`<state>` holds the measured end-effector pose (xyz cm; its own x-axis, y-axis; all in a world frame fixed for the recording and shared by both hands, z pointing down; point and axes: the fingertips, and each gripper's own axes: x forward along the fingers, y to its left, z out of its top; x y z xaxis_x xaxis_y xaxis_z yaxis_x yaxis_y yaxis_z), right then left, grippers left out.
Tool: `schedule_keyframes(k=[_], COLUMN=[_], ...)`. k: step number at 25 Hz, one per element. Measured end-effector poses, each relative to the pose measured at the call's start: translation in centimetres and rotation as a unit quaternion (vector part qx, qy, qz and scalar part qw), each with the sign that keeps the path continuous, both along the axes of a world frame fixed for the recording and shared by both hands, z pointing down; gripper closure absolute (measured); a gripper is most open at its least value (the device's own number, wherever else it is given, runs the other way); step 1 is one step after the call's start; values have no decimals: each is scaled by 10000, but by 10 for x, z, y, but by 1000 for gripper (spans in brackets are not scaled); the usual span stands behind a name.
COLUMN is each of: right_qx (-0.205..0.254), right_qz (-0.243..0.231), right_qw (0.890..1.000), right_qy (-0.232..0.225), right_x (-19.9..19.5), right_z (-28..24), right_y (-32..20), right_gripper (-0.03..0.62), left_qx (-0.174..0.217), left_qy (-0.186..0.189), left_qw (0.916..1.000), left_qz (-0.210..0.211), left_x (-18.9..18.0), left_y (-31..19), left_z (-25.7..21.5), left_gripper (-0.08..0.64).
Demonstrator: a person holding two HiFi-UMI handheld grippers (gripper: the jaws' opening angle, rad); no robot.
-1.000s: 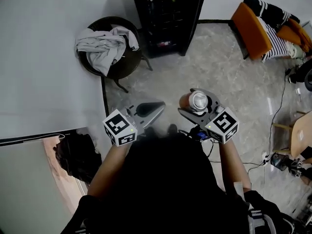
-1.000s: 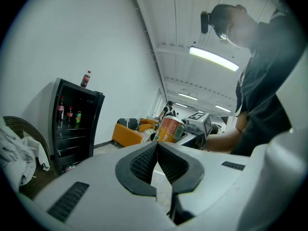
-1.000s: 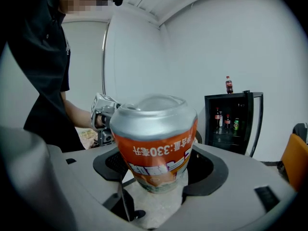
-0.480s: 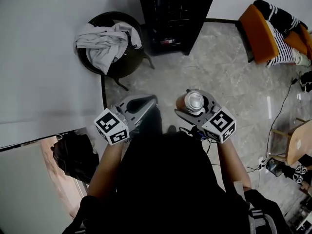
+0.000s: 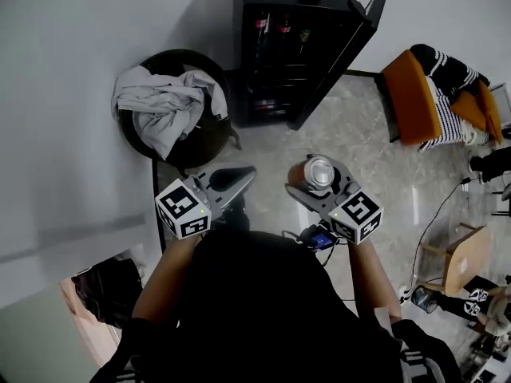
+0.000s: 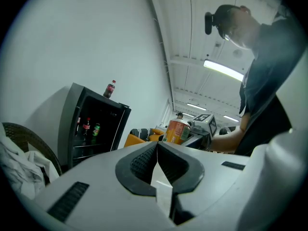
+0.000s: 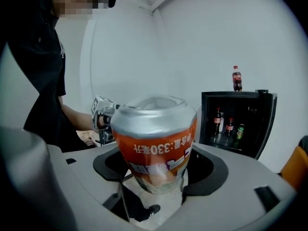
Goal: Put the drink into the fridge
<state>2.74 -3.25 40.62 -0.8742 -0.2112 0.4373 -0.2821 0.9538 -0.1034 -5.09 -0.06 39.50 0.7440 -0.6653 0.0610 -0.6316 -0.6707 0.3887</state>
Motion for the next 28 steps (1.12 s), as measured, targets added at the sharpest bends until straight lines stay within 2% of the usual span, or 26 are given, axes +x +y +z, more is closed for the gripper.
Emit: schedule_keyframes(k=[4,7,14,18,21,24,28], right_qx=[273,189,-21,-133,-182,-345,-244], right_qz=[94,308,758,967,872,653,363], right_qw=[9995,9993,9963,9944,9954,9968,9981], right_qy=[130,76,414,410,340,312,430], right_x=[-38,-53,-47,-44,-44,-42,-44], right_z=[-10,-11,12,21,27,38,51], right_y=[-29,-50,-86,-109,-130,-148,-194], right_gripper=[281,281,281,281,281,281,281], left_qx=[-64,-160,-147,-388,-528,-559,-642], left_qy=[-6,44,282,327,354,407,171], left_qw=[9999,9994,9975,9962,9966,9976,9966], left_qz=[104,294,632,703,524,39,-484], left_x=[-44,-61,-51,-44,-42,-46,-46], left_y=[-30,-55,-101,-113,-129,-152,-195], left_z=[7,19,31,50,62,65,73], left_gripper=[549,549,549,549,549,549,549])
